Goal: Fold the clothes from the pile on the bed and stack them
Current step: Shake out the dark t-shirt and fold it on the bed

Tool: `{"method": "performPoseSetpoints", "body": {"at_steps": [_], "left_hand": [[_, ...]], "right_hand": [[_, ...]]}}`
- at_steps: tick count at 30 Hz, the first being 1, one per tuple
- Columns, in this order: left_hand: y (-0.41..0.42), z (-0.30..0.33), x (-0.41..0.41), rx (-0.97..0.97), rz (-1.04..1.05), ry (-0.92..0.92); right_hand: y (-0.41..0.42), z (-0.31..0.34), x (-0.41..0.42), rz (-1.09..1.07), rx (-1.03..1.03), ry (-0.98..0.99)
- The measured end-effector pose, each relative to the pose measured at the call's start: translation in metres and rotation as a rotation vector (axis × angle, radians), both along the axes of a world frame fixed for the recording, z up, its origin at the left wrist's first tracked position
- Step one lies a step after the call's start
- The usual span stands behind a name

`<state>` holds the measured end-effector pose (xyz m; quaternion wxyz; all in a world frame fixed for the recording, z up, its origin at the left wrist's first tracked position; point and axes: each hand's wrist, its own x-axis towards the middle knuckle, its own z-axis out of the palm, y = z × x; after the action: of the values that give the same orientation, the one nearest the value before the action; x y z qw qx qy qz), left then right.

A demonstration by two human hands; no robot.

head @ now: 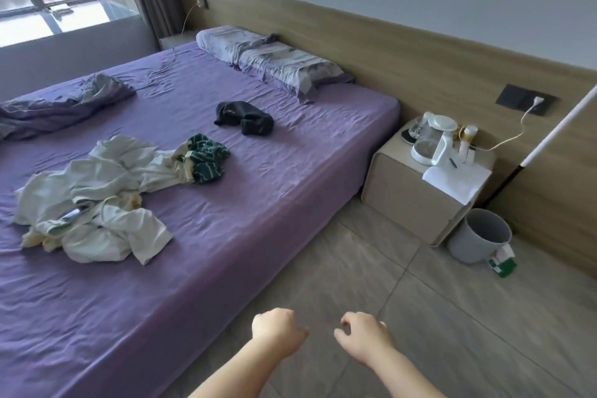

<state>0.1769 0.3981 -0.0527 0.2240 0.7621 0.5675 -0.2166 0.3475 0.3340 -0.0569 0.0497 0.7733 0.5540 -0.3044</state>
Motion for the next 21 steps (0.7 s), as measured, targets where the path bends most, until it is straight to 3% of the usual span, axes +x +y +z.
{"method": "performPoseSetpoints", "body": {"at_steps": [21], "left_hand": [[0.181,0.007,0.146,-0.017,0.449,-0.087]], "right_hand": [[0.253,-0.005,0.156,0.262,-0.043,0.023]]}}
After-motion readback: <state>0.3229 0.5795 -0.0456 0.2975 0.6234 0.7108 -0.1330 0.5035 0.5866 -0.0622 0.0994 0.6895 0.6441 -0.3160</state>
